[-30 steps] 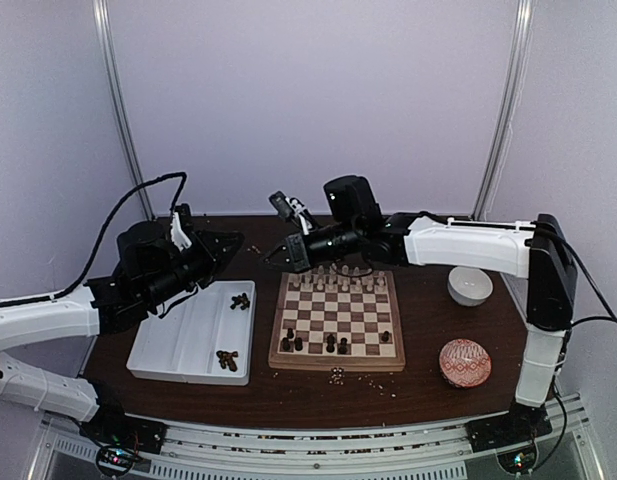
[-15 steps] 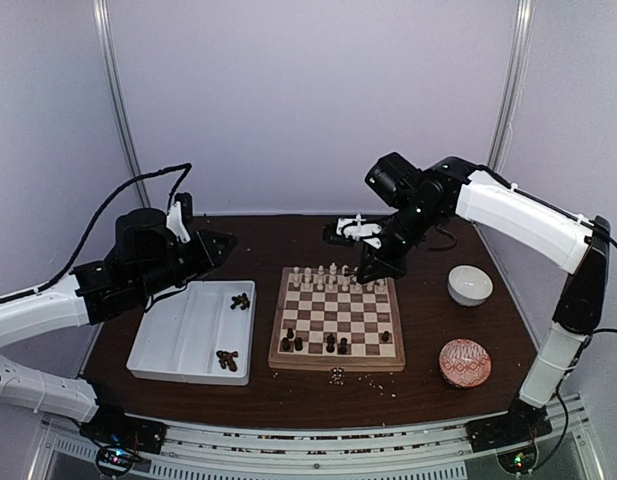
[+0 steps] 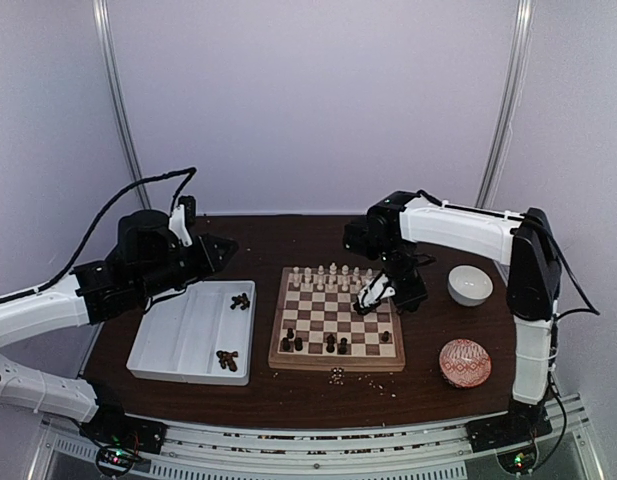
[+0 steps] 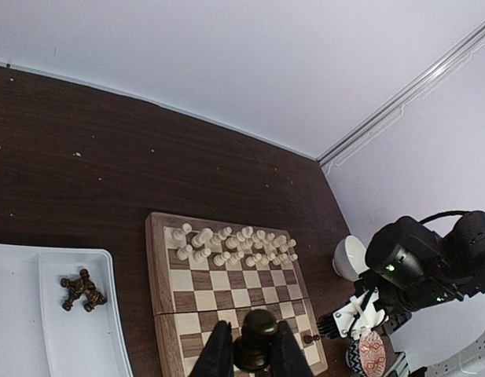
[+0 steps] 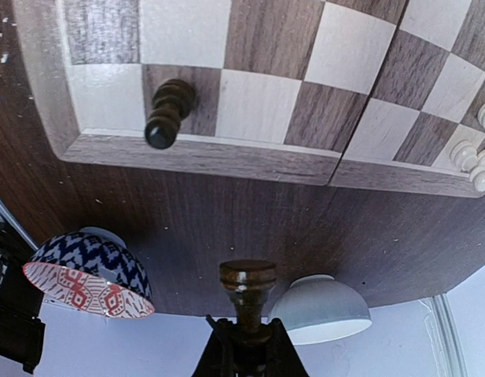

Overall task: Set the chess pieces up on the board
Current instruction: Place the bishop on the chessboard.

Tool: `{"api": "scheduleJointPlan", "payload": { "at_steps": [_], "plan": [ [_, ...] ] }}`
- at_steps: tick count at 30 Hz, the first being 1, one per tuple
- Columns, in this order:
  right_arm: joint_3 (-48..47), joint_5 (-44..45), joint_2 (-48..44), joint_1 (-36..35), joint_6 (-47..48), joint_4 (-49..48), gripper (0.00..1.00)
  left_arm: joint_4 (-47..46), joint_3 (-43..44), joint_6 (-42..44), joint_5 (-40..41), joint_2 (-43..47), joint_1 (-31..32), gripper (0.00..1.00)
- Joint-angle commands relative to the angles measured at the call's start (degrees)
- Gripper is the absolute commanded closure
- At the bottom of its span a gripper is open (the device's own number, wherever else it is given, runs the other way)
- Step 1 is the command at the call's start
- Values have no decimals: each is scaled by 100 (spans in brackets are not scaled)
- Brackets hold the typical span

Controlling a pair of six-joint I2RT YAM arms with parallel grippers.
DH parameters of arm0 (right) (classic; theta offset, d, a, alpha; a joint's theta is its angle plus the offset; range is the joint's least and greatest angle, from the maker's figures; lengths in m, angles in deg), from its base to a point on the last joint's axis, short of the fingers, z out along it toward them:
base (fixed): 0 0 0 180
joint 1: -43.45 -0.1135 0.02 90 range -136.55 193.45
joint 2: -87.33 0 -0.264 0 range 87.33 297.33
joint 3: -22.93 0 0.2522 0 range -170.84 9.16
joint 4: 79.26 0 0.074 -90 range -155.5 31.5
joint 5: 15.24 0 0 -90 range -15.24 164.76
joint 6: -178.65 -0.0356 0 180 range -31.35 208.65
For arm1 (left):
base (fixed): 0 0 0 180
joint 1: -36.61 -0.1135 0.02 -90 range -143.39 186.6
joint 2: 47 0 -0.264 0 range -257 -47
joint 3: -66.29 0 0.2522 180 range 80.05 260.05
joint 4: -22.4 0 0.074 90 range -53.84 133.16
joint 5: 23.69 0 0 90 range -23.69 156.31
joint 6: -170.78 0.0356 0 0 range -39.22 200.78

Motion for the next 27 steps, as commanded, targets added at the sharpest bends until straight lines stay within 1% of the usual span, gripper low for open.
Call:
{"api": "scheduleJointPlan", "payload": {
  "at_steps": [1, 5, 9, 13, 20, 23, 27],
  "plan": [
    [-318, 554, 392, -54, -125, 161, 100, -196, -165, -43, -118, 53, 16, 100],
    [-555, 752, 715, -50, -138, 114, 100, -290, -294, -133, -154, 48, 16, 100],
    [-914, 965, 1040, -49, -407, 170, 100, -344, -324, -186, -197, -8, 20, 100],
    [-1203, 1021, 1303, -53, -480, 228, 99, -418, -324, -218, -276, -88, 18, 100],
    [-1276, 1118, 1508, -49, -493, 158, 96, -435, -372, -270, -313, -141, 25, 100],
    [-1270, 1083, 1514, -58, -486, 142, 94, -460, -406, -294, -315, -161, 26, 100],
    [-1278, 1031, 1533, -66, -464, 94, 93, -503, -422, -316, -330, -211, 25, 100]
  ]
}}
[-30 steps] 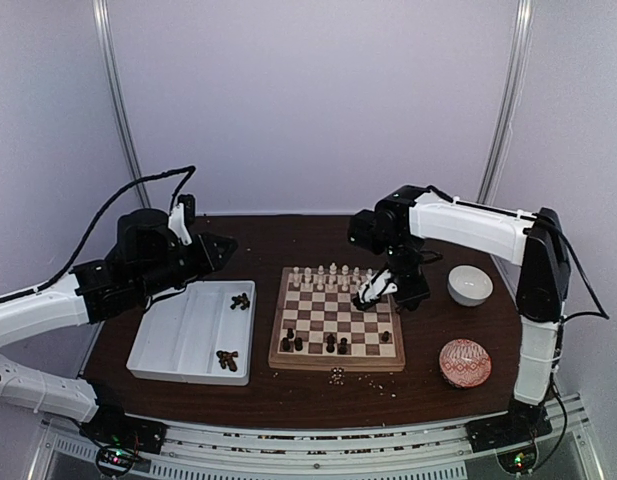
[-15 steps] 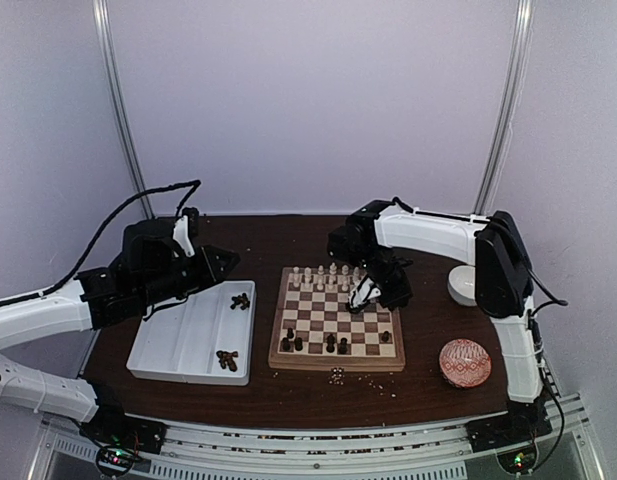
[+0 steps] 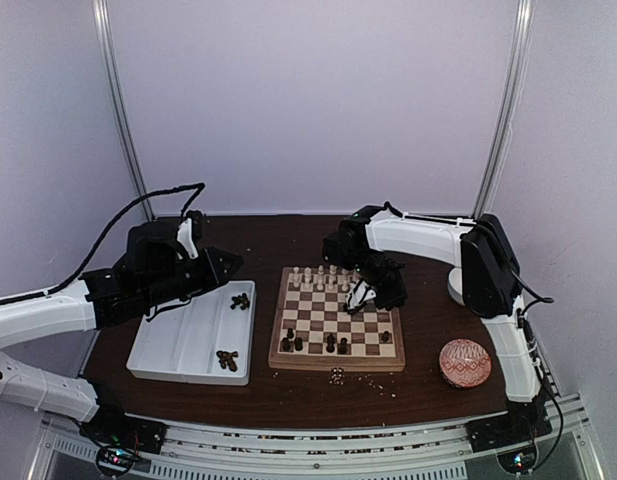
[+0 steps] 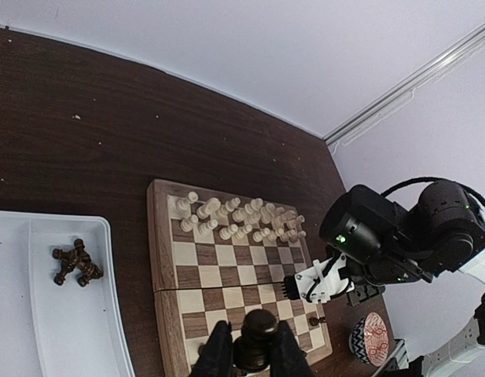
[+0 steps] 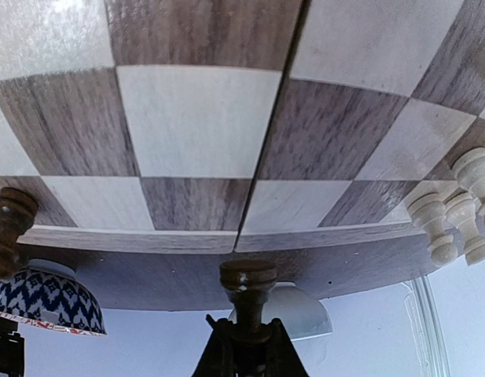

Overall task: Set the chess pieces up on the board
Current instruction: Place the bishop on the chessboard.

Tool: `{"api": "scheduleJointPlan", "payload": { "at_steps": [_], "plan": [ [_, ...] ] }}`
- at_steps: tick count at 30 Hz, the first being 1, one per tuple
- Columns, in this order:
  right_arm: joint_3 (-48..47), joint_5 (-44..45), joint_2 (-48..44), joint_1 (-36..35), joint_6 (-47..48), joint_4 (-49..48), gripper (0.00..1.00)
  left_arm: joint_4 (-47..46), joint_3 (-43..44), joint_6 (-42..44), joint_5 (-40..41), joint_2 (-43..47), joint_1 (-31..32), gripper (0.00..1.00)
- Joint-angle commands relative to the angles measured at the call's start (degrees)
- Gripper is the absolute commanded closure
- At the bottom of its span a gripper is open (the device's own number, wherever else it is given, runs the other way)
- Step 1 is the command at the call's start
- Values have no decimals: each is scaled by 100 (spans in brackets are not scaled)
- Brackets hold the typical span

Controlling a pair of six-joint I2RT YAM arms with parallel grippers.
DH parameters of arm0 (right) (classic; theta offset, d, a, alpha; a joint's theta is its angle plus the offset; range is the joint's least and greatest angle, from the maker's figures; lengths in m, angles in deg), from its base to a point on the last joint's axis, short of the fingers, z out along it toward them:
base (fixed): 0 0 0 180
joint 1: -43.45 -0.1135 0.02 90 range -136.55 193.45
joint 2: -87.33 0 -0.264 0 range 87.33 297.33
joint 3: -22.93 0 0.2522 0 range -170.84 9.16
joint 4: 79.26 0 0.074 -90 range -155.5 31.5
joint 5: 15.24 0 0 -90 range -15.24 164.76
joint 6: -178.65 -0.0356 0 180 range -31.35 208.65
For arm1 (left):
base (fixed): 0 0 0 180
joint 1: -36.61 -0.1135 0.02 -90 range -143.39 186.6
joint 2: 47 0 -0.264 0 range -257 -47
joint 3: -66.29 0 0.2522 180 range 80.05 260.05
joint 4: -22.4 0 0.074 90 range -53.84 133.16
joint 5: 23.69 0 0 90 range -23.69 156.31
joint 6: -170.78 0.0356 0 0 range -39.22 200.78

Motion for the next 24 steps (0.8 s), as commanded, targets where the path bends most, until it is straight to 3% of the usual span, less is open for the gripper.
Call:
{"api": "scheduleJointPlan", "payload": {
  "at_steps": [1, 5, 9, 17, 24],
  "plan": [
    [-149, 94, 55, -47, -82, -17, 93, -366, -85, -50, -71, -78, 25, 100],
    [-158, 81, 100, -75, -103, -51, 90, -369, -97, -60, -94, -88, 26, 100],
    [-174, 62, 81, -108, -125, -238, 75, -371, -143, -74, -81, -89, 28, 100],
    [-263, -133, -105, -104, -120, -233, 70, -340, -95, -69, -103, -111, 27, 100],
    [311, -867, -1212, 107, 48, -533, 59, -355, -27, -5, -164, -190, 28, 100]
  ]
}}
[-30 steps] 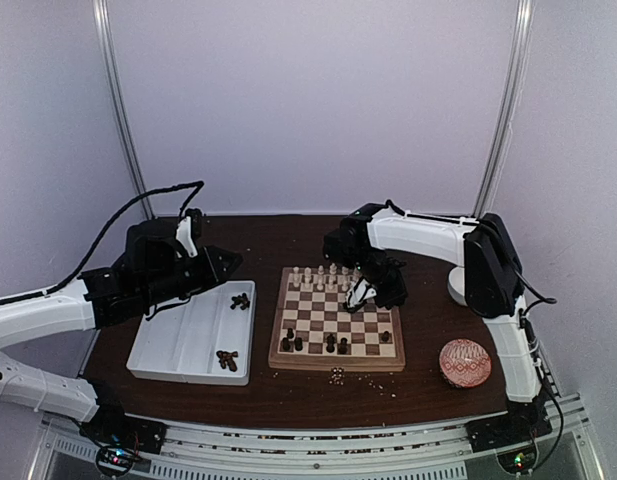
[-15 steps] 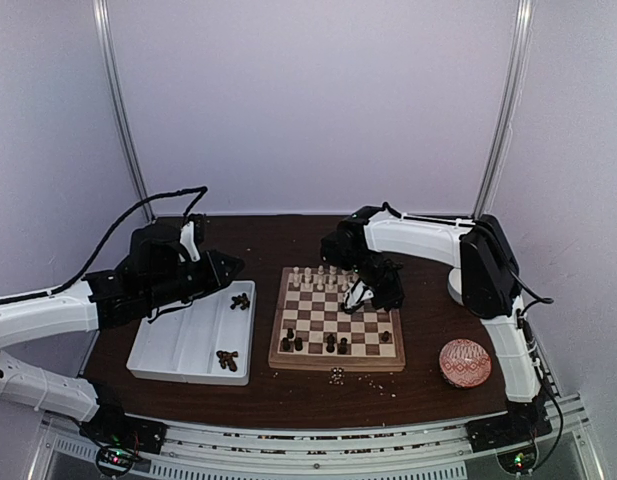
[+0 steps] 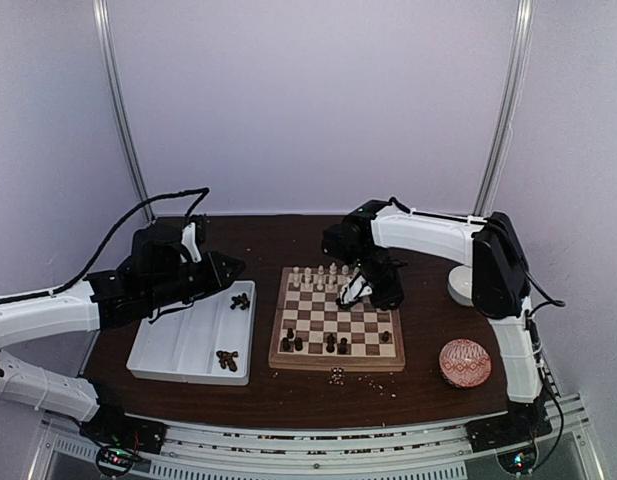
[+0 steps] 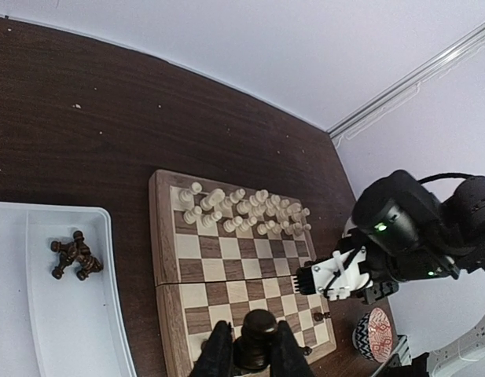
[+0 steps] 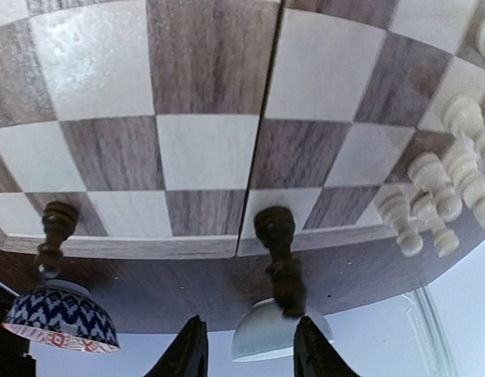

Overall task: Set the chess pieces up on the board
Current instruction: Place the bishop on the chessboard, then pick up the bishop from the chessboard.

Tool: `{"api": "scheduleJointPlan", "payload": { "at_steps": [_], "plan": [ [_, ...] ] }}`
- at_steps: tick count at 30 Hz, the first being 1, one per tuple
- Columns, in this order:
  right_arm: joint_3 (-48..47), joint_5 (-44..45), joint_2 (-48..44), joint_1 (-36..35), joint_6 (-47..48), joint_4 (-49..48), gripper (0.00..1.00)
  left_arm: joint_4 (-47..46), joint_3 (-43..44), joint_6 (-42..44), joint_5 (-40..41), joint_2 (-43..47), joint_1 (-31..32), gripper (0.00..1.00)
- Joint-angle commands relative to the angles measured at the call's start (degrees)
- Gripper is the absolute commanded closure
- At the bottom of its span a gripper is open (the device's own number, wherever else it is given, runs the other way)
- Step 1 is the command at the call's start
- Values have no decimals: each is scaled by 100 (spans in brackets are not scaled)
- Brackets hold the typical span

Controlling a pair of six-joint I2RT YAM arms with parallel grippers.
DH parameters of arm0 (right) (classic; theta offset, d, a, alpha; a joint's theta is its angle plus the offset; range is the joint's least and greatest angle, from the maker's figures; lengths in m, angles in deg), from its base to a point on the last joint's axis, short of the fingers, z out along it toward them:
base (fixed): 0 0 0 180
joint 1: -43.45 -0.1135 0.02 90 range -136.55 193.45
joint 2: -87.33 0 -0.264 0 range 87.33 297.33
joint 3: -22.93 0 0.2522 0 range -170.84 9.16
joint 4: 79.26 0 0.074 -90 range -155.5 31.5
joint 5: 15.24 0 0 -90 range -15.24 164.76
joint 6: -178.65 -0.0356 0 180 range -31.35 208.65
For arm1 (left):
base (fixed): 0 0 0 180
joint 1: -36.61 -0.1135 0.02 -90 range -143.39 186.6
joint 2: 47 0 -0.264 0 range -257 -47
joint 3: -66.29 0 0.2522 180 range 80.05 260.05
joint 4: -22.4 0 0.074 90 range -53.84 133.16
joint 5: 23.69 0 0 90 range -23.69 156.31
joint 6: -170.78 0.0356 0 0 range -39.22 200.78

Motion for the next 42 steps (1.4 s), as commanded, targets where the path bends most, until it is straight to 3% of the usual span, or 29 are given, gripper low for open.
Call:
{"api": "scheduleJointPlan", "payload": {
  "at_steps": [1, 10, 14, 19, 30, 42],
  "plan": [
    [344, -764, -1109, 222, 110, -309, 57, -275, 81, 99, -107, -98, 23, 100],
    [1501, -3834, -2064, 1477, -880, -2385, 57, 43, 445, 527, -158, -384, 15, 100],
    [2037, -4358, -2231, 1515, -1292, -3203, 56, 240, 545, 527, -136, -443, 14, 100],
    [2318, -4245, -2040, 1515, -1512, -3451, 52, 307, 577, 512, -163, -474, 14, 100],
    [2578, -3583, -1768, 1507, -1591, -3575, 55, 271, 601, 451, -221, -530, 15, 100],
    [2761, -3578, -1720, 1487, -1576, -3417, 69, 228, 551, 372, -230, -522, 15, 100]
  ]
}}
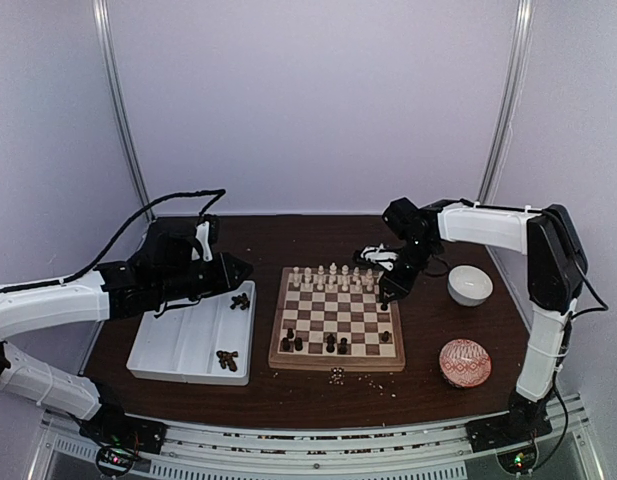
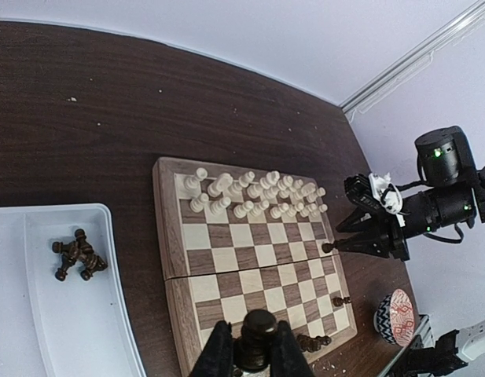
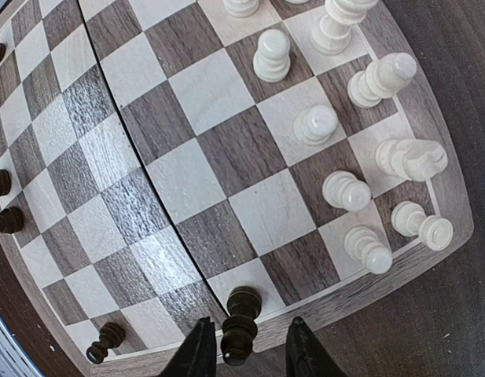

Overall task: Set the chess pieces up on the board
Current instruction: Pick up the bishop from the chessboard, then place the bishop on c8.

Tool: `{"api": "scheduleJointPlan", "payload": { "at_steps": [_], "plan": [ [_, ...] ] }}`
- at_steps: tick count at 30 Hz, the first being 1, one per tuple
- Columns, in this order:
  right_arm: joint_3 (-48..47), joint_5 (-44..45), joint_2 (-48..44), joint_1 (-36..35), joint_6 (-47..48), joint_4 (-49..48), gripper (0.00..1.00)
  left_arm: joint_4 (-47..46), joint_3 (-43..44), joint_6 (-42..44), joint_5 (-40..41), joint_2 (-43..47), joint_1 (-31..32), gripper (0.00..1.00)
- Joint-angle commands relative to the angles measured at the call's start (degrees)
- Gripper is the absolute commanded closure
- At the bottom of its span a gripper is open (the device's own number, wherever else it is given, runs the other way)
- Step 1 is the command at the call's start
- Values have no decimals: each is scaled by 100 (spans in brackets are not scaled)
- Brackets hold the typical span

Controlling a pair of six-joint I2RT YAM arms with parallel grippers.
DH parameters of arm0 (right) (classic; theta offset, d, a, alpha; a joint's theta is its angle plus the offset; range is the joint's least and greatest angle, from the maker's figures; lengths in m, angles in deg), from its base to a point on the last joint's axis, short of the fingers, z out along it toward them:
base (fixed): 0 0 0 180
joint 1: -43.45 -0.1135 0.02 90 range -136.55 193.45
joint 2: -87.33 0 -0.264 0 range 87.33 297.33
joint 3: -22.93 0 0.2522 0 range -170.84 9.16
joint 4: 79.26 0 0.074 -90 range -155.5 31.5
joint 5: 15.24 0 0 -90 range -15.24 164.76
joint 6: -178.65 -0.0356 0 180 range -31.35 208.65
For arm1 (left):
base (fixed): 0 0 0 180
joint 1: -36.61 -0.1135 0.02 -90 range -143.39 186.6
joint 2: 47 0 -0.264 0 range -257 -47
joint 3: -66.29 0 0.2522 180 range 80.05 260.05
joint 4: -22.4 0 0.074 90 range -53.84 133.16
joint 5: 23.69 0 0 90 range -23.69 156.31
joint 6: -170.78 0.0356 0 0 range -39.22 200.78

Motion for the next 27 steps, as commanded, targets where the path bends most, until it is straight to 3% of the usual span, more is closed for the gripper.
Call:
{"api": "scheduleJointPlan", "payload": {
  "at_steps": [1, 10, 15, 27],
  "plan": [
    [137, 130, 78, -26, -33, 53, 71, -169, 133, -48, -58, -26, 16, 100],
    [199, 49, -98, -54, -105, 57, 92, -263, 67, -125, -87, -45, 16, 100],
    [379, 63, -612, -269, -139, -12, 94, -259, 58, -110, -74, -51, 16, 100],
    [786, 92, -1223, -1691, -133, 161, 96, -255, 76, -75, -95, -108, 16, 100]
  ]
}}
